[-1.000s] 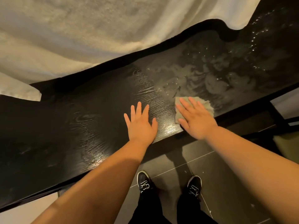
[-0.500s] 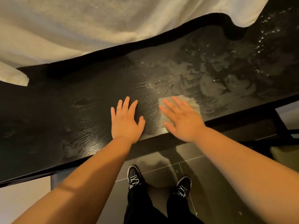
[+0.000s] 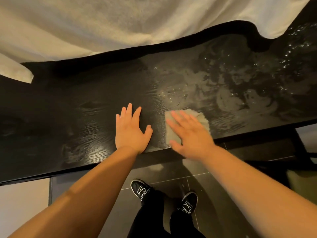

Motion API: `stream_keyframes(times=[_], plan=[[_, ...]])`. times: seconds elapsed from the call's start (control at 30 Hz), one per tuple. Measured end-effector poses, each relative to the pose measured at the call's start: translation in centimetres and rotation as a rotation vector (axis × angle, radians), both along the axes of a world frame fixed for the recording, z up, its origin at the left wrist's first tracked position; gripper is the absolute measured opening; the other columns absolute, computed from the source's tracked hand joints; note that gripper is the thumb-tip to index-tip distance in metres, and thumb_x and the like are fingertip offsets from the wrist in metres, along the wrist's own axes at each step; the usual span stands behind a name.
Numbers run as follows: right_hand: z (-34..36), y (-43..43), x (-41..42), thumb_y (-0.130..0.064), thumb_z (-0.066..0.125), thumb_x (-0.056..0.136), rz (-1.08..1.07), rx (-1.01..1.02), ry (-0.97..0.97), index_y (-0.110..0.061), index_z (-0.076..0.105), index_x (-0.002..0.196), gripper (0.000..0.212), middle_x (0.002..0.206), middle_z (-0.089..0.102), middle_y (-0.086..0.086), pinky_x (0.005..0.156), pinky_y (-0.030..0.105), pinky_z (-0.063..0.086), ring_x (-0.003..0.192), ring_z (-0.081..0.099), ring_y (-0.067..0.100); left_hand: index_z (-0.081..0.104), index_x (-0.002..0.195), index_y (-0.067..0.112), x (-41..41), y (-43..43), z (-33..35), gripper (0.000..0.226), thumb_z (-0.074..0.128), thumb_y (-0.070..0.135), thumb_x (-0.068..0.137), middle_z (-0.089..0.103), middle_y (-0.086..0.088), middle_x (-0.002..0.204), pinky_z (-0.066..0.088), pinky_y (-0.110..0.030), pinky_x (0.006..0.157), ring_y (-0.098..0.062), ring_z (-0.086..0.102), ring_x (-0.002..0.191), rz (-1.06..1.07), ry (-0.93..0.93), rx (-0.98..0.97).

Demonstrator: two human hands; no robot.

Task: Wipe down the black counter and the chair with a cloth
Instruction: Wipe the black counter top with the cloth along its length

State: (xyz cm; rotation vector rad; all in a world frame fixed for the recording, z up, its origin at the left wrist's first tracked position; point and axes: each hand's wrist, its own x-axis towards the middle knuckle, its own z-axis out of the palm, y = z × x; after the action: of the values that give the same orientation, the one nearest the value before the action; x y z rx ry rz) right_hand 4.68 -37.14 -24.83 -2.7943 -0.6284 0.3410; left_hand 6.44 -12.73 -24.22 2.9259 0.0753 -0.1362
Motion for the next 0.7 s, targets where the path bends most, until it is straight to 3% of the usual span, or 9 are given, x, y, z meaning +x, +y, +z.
stream_keyframes(times=[0.13, 0.23, 0.47, 0.57, 0.7], plan=[[0.4, -4.9, 2.3, -0.062, 0.038, 0.094, -0.21, -0.103, -0.04, -0.015, 0.009, 0.167, 0.091, 0.175, 0.002, 0.007, 0.13, 0.048, 0.011, 0.161, 0.003, 0.026, 0.032, 0.164, 0.026, 0.1, 0.0, 0.0, 0.077, 0.054, 0.056, 0.096, 0.017, -0.007, 0.175, 0.008, -0.052, 0.132, -0.029, 0.009, 0.162, 0.003, 0.002, 0.005], [0.4, -2.6, 2.4, -0.058, 0.031, 0.095, -0.296, -0.13, -0.016, -0.011, 0.005, 0.166, 0.089, 0.174, -0.001, 0.009, 0.129, 0.051, 0.008, 0.161, -0.003, 0.03, 0.031, 0.164, 0.026, 0.1, -0.1, 0.1, 0.077, 0.053, 0.056, 0.096, 0.016, -0.008, 0.175, 0.009, -0.052, 0.132, -0.029, 0.009, 0.162, -0.006, 0.005, 0.013], [0.1, 2.6, 0.8, -0.055, 0.035, 0.099, 0.088, -0.064, 0.022, -0.022, 0.003, 0.167, 0.082, 0.175, -0.007, -0.004, 0.129, 0.042, -0.009, 0.159, -0.015, 0.02, 0.029, 0.164, 0.028, 0.2, -0.1, 0.3, 0.077, 0.052, 0.057, 0.097, 0.013, -0.006, 0.176, 0.007, -0.051, 0.132, -0.028, 0.007, 0.163, 0.002, 0.019, 0.02], [-0.2, -1.0, 2.4, -0.057, 0.034, 0.099, 0.136, -0.061, -0.016, -0.022, 0.014, 0.167, 0.079, 0.175, 0.004, -0.003, 0.131, 0.045, 0.004, 0.161, -0.002, 0.021, 0.03, 0.164, 0.027, 0.2, -0.1, 0.3, 0.077, 0.053, 0.055, 0.097, 0.014, -0.006, 0.176, 0.006, -0.05, 0.132, -0.028, 0.007, 0.163, 0.007, 0.021, -0.001], [0.1, -4.3, 4.0, -0.055, 0.03, 0.102, -0.071, -0.114, -0.06, -0.016, 0.02, 0.166, 0.076, 0.174, 0.014, 0.004, 0.128, 0.052, 0.016, 0.16, 0.008, 0.027, 0.032, 0.164, 0.026, 0.2, 0.0, 0.3, 0.076, 0.053, 0.055, 0.097, 0.015, -0.007, 0.175, 0.006, -0.05, 0.132, -0.028, 0.007, 0.162, 0.003, 0.014, -0.011]])
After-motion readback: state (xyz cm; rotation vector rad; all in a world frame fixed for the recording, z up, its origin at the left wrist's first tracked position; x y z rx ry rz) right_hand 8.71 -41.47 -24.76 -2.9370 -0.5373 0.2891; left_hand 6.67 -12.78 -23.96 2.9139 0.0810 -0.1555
